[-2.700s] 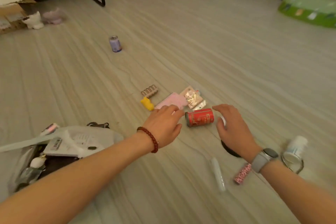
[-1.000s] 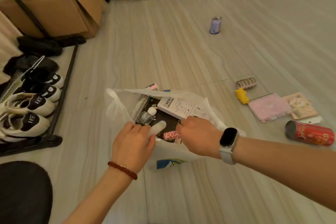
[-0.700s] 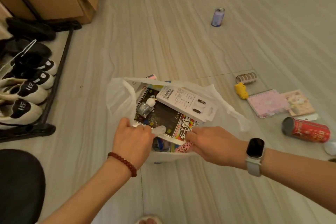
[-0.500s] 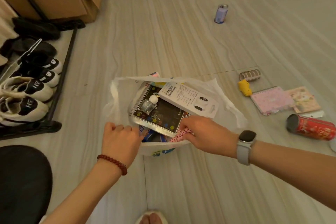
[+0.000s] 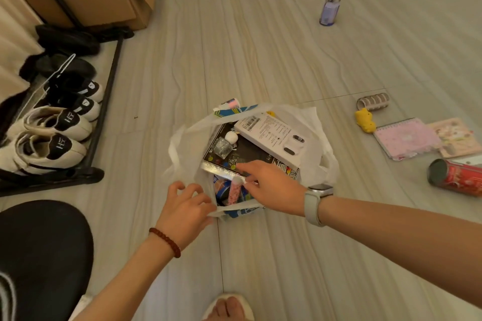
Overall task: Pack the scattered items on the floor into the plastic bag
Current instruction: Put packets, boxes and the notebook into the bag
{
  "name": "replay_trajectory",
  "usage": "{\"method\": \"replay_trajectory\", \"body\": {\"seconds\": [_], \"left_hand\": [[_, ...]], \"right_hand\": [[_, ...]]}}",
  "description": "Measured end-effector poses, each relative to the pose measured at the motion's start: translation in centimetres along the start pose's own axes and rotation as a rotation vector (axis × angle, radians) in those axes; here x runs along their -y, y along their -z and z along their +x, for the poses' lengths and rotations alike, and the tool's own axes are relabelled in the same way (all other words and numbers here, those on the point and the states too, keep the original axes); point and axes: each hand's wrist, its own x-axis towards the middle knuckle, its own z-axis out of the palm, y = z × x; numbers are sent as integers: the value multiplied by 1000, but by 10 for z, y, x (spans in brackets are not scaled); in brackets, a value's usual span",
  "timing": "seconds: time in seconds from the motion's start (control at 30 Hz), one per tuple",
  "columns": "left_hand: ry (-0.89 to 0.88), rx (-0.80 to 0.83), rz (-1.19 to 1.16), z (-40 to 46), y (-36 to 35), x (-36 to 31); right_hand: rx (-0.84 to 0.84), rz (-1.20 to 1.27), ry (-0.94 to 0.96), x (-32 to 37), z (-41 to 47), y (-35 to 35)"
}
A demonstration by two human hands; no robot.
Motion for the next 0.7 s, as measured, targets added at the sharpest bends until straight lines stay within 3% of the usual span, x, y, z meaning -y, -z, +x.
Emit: {"method": "replay_trajectory", "body": {"seconds": [0.07,0.23,0.3,0.37,0.53,0.63,0.7], "left_hand": [[20,-51,-53,1,-2,-4],[46,-349,-209,-5,5,3],[37,-456,-254,-5,19,2],[39,-456,-271,-4,28,-5],[128,-248,-475,13,42,-18],[88,-381,-526,33,70,-24],[60,-492,-531,54,100,-30]], "right_hand": [[37,-125,73,-5,-8,1],[57,-693,399,-21,-24,2],[-20,-707,421,-24,-30,10],[-107,-659,373,-26,-35,26],[-116,-616,321,-34,-45,60],[-178,-573,421,-27,-50,86],[-310,-553,491,-20,-56,109]]}}
